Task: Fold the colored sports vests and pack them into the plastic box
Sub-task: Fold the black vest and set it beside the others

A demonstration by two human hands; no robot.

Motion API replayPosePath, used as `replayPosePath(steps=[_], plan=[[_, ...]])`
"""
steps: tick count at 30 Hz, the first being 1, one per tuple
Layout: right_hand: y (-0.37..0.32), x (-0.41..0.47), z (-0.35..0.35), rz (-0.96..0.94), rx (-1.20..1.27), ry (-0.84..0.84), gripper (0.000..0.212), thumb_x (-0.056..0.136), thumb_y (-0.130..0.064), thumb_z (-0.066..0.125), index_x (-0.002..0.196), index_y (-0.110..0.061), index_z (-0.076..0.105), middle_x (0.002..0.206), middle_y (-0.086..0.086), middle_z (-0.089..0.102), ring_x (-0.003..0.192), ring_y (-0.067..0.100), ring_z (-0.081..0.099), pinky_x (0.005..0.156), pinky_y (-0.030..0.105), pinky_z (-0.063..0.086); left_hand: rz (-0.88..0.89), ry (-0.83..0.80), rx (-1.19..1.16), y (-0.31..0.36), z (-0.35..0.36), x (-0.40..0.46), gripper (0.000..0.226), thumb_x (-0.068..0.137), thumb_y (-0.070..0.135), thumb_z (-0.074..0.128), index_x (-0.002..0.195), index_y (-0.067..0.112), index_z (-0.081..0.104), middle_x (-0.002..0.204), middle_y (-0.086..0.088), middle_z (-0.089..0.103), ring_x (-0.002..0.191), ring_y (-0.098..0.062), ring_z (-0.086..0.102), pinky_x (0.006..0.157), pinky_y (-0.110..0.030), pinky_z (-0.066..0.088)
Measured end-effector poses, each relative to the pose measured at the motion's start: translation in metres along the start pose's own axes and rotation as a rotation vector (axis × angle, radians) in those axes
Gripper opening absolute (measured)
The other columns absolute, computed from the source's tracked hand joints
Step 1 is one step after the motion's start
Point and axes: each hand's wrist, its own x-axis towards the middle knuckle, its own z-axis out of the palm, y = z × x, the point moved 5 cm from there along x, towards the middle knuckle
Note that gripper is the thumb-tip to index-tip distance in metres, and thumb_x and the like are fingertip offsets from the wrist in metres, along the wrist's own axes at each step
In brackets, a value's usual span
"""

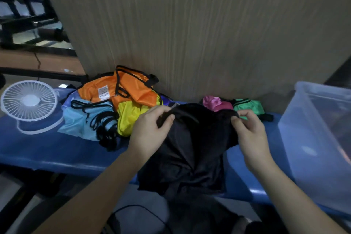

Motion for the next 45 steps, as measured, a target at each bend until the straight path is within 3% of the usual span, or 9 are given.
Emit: replayPosePath(steps=[5, 9, 16, 22, 29, 32, 34, 39, 45], plan=[[0.0, 0.0, -0.03, -0.048, -0.088, 0.065, 0.02, 0.098, -0.012, 0.06, 0.085, -0.028, 0.058, 0.057, -0.004, 0.047, 0.055, 0.011, 0.038, 0.052, 0.028, 0.03, -0.032, 0.065, -0.09, -0.002, 0.007, 0.009, 0.012, 0.098, 0.027, 0.062, 0.107, 0.023, 0.07, 0.106, 0.013, 0.069, 0.104, -0.009, 0.065, 0.09, -0.042, 0.054], [-0.001, 0.004, -0.048, -0.074, -0.144, 0.15, 0.016, 0.097, -0.012, 0.061, 0.086, -0.023, 0.06, 0.071, 0.015, 0.058, 0.064, 0.015, 0.045, 0.057, 0.03, 0.036, -0.075, 0.124, -0.126, -0.005, -0.002, 0.014, 0.013, 0.095, 0.017, 0.066, 0.105, 0.023, 0.071, 0.108, 0.011, 0.069, 0.105, -0.003, 0.063, 0.094, -0.032, 0.052], [-0.003, 0.015, -0.042, -0.083, -0.283, 0.194, 0.014, 0.096, -0.024, 0.065, 0.082, -0.025, 0.061, 0.068, 0.004, 0.06, 0.059, 0.014, 0.049, 0.055, 0.023, 0.038, -0.052, 0.166, 0.0, -0.012, -0.008, 0.01, 0.009, 0.095, 0.019, 0.067, 0.102, 0.023, 0.071, 0.105, 0.004, 0.054, 0.094, -0.003, 0.056, 0.075, -0.008, 0.04], [0.019, 0.027, -0.021, 0.04, -0.285, 0.065, 0.014, 0.092, -0.026, 0.068, 0.08, -0.027, 0.062, 0.077, -0.009, 0.067, 0.07, 0.021, 0.063, 0.071, 0.052, 0.056, -0.154, 0.056, -0.108, -0.029, -0.002, 0.011, 0.005, 0.098, 0.029, 0.063, 0.096, 0.032, 0.066, 0.103, 0.014, 0.056, 0.072, -0.018, 0.064, 0.061, -0.03, 0.054], [0.025, 0.016, -0.019, 0.139, -0.157, -0.012, 0.026, 0.09, -0.007, 0.069, 0.107, -0.023, 0.057, 0.109, -0.003, 0.062, 0.099, 0.03, 0.064, 0.087, 0.047, 0.056, -0.153, -0.243, -0.516, -0.019, 0.026, 0.007, 0.043, 0.092, -0.001, 0.066, 0.128, 0.013, 0.046, 0.14, -0.007, 0.045, 0.124, -0.011, 0.06, 0.104, -0.03, 0.049], [0.022, 0.011, -0.024, 0.015, -0.4, 0.013, 0.037, 0.085, -0.006, 0.073, 0.115, -0.018, 0.055, 0.118, 0.0, 0.049, 0.105, 0.022, 0.058, 0.095, 0.033, 0.049, -0.109, -0.385, -0.526, -0.012, 0.039, 0.001, 0.048, 0.094, 0.0, 0.064, 0.134, 0.01, 0.039, 0.144, -0.004, 0.044, 0.134, -0.01, 0.052, 0.108, -0.027, 0.044], [0.016, 0.008, -0.022, -0.152, -0.564, 0.011, 0.038, 0.082, -0.007, 0.074, 0.115, -0.016, 0.057, 0.117, 0.001, 0.045, 0.109, 0.023, 0.054, 0.101, 0.039, 0.046, -0.126, -0.401, -0.462, -0.011, 0.043, 0.0, 0.04, 0.097, 0.004, 0.061, 0.131, 0.014, 0.044, 0.141, 0.001, 0.05, 0.129, -0.006, 0.055, 0.104, -0.024, 0.046], [0.01, -0.01, 0.014, -0.385, -0.596, -0.292, 0.017, 0.083, -0.029, 0.071, 0.097, -0.022, 0.065, 0.097, -0.008, 0.053, 0.094, 0.015, 0.055, 0.087, 0.042, 0.049, -0.076, -0.205, -0.087, -0.033, 0.03, 0.01, 0.032, 0.09, -0.006, 0.056, 0.103, 0.023, 0.061, 0.107, 0.007, 0.061, 0.091, -0.011, 0.062, 0.08, -0.025, 0.046], [0.01, -0.035, 0.063, -0.408, -0.618, -0.709, 0.047, 0.078, -0.051, 0.075, 0.116, -0.028, 0.06, 0.113, -0.01, 0.047, 0.108, 0.011, 0.05, 0.096, 0.035, 0.046, -0.042, -0.149, 0.146, -0.062, 0.003, 0.006, 0.025, 0.086, -0.002, 0.057, 0.084, 0.023, 0.06, 0.088, 0.007, 0.058, 0.076, -0.009, 0.056, 0.068, -0.028, 0.046]])
